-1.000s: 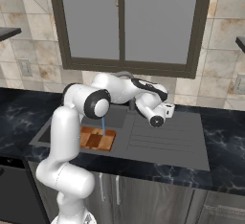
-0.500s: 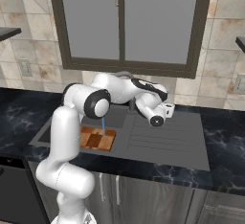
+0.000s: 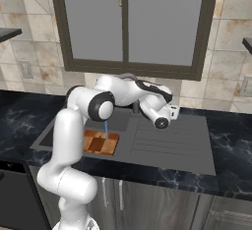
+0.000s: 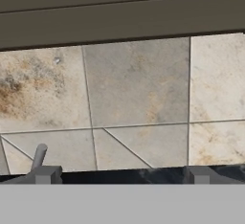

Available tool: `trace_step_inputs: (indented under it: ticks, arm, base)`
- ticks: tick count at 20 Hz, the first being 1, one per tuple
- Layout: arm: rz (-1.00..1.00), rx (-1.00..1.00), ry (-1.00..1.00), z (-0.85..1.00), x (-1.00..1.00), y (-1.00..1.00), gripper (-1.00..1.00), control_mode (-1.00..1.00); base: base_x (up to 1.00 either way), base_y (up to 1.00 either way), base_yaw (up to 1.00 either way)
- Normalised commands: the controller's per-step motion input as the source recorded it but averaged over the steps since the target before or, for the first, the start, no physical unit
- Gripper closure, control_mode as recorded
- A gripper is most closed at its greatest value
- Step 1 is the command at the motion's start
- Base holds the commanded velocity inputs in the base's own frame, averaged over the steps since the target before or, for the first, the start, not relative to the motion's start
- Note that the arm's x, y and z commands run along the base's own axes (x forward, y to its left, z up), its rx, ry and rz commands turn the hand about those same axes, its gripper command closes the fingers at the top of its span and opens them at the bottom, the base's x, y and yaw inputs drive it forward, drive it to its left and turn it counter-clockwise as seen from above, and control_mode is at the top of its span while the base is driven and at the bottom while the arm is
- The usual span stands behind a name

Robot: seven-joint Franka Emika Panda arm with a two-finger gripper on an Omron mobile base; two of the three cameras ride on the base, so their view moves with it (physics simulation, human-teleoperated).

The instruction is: Turn on the sink faucet with hot water and rinse the cutting board for ten seconds, then turn off the faucet. Push the cutting board to reach the water if necessary.

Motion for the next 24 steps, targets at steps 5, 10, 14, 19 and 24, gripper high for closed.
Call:
trace_step_inputs:
  ticks: [5,10,14,19,24]
  arm:
    - [0.00,0.00,0.00,0.00,0.22,0.00,-1.00,-1.00]
    - [0.00,0.00,0.00,-0.02,0.16,0.00,-1.00,-1.00]
    - [0.00,0.00,0.00,-0.06,0.12,0.00,-1.00,-1.00]
    - [0.00,0.00,0.00,-0.09,0.12,0.00,-1.00,-1.00]
    - [0.05,0.00,0.00,-0.08,0.09,0.00,-1.00,-1.00]
  base:
    - [0.00,0.00,0.00]
    - [0.00,0.00,0.00]
    - [0.00,0.00,0.00]
    - [0.00,0.00,0.00]
    - [0.00,0.00,0.00]
